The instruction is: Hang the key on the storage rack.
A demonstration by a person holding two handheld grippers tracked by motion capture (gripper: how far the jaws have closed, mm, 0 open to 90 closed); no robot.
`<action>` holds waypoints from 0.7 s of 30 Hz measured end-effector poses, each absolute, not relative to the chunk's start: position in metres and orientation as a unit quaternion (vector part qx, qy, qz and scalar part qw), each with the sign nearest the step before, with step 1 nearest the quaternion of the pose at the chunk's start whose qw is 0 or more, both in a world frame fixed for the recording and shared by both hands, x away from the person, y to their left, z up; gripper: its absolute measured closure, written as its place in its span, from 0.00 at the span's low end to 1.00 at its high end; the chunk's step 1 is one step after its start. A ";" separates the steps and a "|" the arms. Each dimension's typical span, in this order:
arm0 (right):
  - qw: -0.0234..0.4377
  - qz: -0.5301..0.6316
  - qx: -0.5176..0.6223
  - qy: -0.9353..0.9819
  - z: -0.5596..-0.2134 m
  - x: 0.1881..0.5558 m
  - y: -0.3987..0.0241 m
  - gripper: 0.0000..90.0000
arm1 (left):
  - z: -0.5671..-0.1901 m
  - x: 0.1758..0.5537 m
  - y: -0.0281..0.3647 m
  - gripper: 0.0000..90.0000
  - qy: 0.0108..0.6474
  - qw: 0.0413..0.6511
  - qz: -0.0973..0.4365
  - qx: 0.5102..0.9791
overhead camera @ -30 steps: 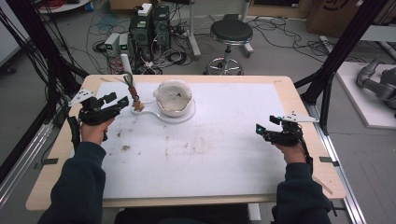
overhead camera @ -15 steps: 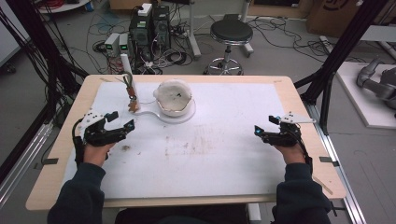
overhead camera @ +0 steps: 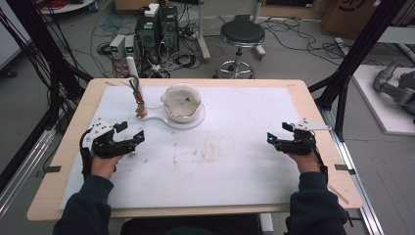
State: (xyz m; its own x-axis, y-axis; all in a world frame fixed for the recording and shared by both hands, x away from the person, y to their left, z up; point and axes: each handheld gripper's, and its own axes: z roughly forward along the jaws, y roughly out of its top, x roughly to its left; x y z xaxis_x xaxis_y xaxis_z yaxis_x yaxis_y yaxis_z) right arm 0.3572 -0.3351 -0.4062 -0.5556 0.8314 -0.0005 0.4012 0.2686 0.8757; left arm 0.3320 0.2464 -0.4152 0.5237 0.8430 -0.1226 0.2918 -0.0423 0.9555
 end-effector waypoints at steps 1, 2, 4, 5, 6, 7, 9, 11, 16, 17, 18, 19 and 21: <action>0.239 0.449 0.407 0.759 -0.406 0.357 -0.335 0.24 | -0.415 0.332 0.247 0.23 0.419 0.550 0.251 0.678; 0.240 0.448 0.406 0.759 -0.406 0.357 -0.336 0.24 | -0.416 0.332 0.246 0.23 0.419 0.550 0.251 0.677; 0.241 0.449 0.406 0.759 -0.406 0.355 -0.336 0.24 | -0.416 0.332 0.246 0.23 0.421 0.549 0.251 0.677; 0.241 0.450 0.407 0.757 -0.405 0.355 -0.335 0.24 | -0.416 0.332 0.246 0.23 0.421 0.549 0.251 0.677; 0.241 0.450 0.407 0.757 -0.405 0.355 -0.335 0.24 | -0.416 0.332 0.247 0.23 0.419 0.549 0.251 0.678; 0.242 0.449 0.407 0.758 -0.405 0.355 -0.335 0.24 | -0.416 0.332 0.247 0.23 0.418 0.550 0.252 0.678; 0.242 0.449 0.408 0.757 -0.405 0.355 -0.335 0.24 | -0.416 0.332 0.247 0.23 0.418 0.550 0.253 0.677; 0.242 0.449 0.407 0.757 -0.405 0.355 -0.335 0.24 | -0.416 0.331 0.248 0.23 0.418 0.550 0.254 0.677; 0.241 0.451 0.407 0.757 -0.405 0.355 -0.335 0.24 | -0.415 0.331 0.248 0.23 0.417 0.552 0.254 0.676; 0.241 0.451 0.407 0.757 -0.405 0.355 -0.335 0.24 | -0.415 0.331 0.248 0.23 0.417 0.552 0.253 0.676; 0.242 0.450 0.406 0.757 -0.405 0.355 -0.335 0.24 | -0.415 0.331 0.247 0.23 0.418 0.552 0.253 0.676; 0.242 0.450 0.406 0.758 -0.405 0.355 -0.335 0.24 | -0.416 0.331 0.247 0.23 0.418 0.552 0.253 0.676; 0.242 0.451 0.406 0.757 -0.405 0.355 -0.334 0.24 | -0.416 0.331 0.248 0.23 0.419 0.551 0.253 0.676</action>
